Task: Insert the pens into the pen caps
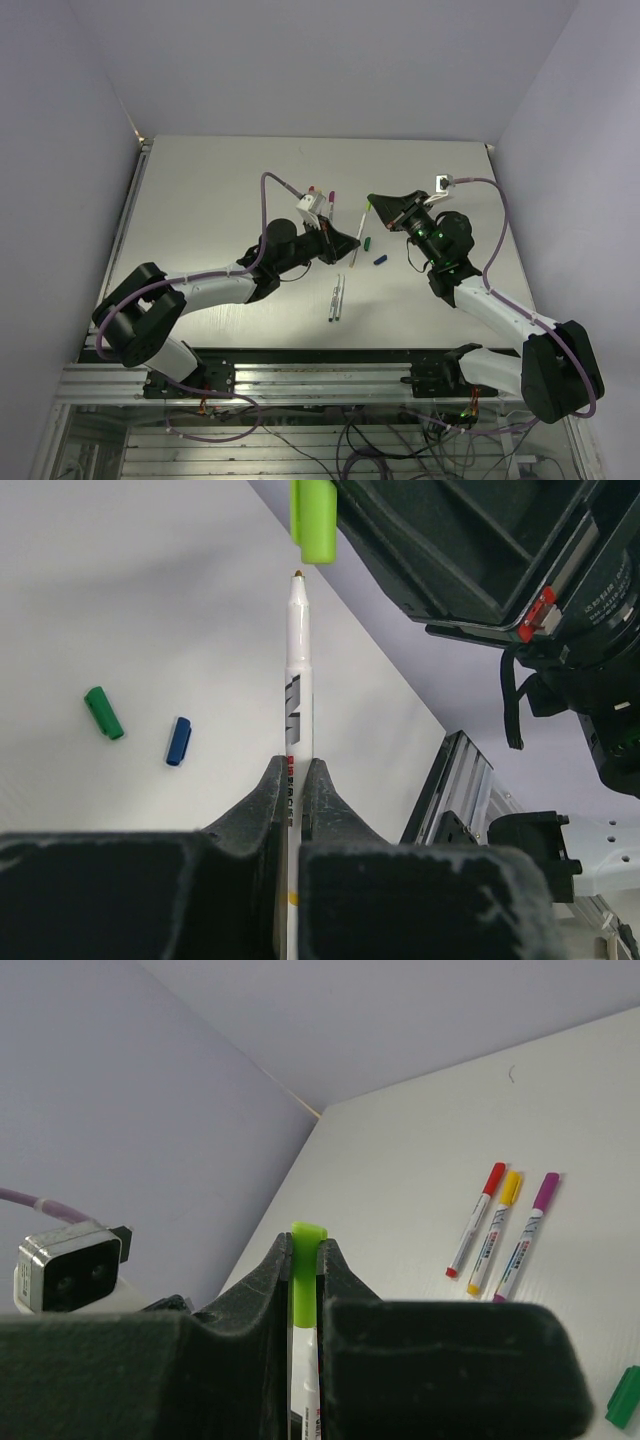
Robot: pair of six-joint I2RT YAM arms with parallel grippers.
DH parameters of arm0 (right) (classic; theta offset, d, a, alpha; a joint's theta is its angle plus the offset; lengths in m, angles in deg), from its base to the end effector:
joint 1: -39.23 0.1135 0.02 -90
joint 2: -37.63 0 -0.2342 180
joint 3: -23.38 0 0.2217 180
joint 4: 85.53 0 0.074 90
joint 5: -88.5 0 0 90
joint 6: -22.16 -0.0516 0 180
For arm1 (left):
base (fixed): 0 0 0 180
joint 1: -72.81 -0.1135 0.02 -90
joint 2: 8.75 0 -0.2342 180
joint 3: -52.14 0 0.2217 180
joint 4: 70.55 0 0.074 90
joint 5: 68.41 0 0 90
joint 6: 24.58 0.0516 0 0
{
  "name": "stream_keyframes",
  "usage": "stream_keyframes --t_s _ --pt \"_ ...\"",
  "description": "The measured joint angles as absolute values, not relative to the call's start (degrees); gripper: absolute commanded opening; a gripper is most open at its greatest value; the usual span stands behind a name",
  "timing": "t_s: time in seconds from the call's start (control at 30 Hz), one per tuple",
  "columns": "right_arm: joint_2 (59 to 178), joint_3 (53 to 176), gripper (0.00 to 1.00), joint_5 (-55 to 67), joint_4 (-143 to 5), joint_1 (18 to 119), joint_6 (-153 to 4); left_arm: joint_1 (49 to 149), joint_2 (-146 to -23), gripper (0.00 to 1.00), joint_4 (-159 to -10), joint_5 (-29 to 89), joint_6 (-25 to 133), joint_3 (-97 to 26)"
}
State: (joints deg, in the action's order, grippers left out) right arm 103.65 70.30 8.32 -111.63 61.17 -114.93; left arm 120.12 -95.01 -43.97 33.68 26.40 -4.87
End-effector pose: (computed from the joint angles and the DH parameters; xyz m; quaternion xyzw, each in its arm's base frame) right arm 0.2362 0.1046 0.2702 0.0812 0.6583 0.4695 0.5827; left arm 0.2107 -0.2444 0.2331 0.1245 0.7122 -0.5253 0.4487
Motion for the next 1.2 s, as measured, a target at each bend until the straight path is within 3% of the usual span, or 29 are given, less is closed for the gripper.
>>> stream_keyframes --t_s 1.2 --pt "104.7 70.5 0.0 6.5 -113.2 61.2 -112.7 120.1 -95.1 0.07 -43.6 33.6 26.4 -4.9"
